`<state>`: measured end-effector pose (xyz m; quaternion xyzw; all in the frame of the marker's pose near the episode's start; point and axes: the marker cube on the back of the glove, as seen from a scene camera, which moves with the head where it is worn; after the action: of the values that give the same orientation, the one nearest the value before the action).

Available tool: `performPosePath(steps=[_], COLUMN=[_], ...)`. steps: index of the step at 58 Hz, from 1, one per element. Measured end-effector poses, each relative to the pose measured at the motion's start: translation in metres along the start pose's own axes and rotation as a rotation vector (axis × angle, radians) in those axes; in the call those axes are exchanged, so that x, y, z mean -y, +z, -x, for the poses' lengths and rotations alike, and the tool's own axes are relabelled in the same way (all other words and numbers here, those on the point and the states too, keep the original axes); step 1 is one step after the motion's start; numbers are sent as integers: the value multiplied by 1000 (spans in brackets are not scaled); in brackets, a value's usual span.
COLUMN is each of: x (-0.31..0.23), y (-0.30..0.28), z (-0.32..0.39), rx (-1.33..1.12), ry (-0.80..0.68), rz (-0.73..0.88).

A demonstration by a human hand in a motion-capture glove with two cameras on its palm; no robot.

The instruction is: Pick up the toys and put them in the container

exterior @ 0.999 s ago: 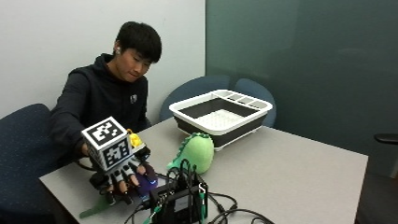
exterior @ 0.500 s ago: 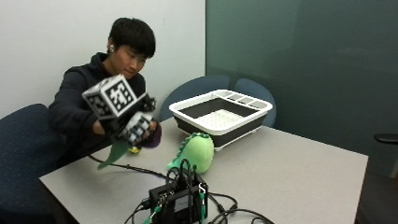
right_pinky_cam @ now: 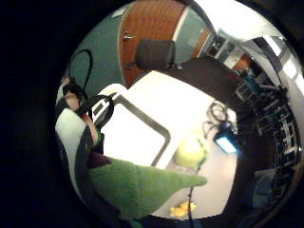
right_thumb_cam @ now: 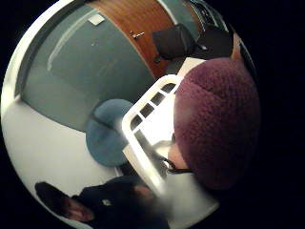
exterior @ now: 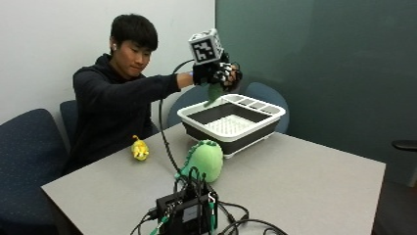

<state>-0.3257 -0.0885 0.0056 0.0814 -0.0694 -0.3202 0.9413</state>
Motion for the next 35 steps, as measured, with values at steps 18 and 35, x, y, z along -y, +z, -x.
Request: performPosePath(steps=[18,35], x=[-8,-81], y=[-8,-22], z=[-30,-133], rx=[134,98], ry=[172,192], rz=[251,293])
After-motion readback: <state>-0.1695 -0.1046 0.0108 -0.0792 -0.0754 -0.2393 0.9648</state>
